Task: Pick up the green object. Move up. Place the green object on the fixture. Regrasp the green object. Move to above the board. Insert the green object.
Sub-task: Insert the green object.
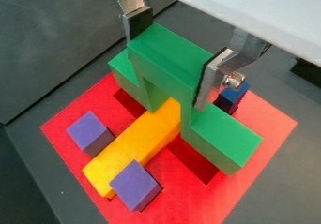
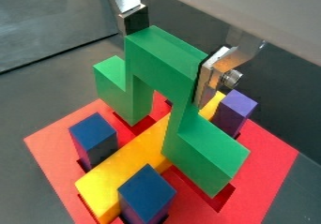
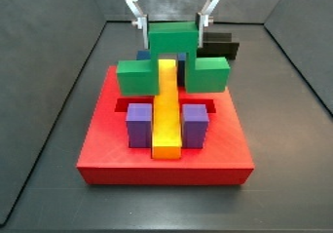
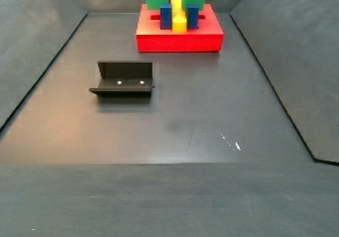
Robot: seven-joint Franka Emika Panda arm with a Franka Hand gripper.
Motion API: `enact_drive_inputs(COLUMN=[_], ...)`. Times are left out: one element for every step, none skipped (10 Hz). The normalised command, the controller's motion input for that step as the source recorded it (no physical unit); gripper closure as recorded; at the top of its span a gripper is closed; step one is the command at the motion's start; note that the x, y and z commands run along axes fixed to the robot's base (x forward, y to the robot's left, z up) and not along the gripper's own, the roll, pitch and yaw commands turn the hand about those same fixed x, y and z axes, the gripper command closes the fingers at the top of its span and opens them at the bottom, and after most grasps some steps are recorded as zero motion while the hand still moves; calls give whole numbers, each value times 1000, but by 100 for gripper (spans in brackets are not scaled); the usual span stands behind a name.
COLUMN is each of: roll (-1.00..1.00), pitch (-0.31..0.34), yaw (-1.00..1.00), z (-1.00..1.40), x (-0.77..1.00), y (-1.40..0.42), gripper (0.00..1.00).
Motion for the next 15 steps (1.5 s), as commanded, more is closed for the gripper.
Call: enact_drive_inputs(roll=[-157,-151,-96,-30,0,7,57,93,183,316,363,370,351,234,80], pitch=[0,0,0,0,-56,-69,-47,-31,-16,-27,-20,-23,-20,0,117], yaw=[294,251,111,97,63,29,3,14,0,0,-3,-14,-37,-31,-51], z=[183,151,66,63,66,86,43,0,0,0,0,0,0,0,-43], x=[103,0,-83,-129,-240,-289,-217,-69,0,80,66,77,74,137,677], y=[149,114,74,0,-89,-140,-174,-151,-191,-231,-189,-194,-160,-86,9], gripper=[100,100,100,100,100,100,100,100,100,100,100,100,100,100,100])
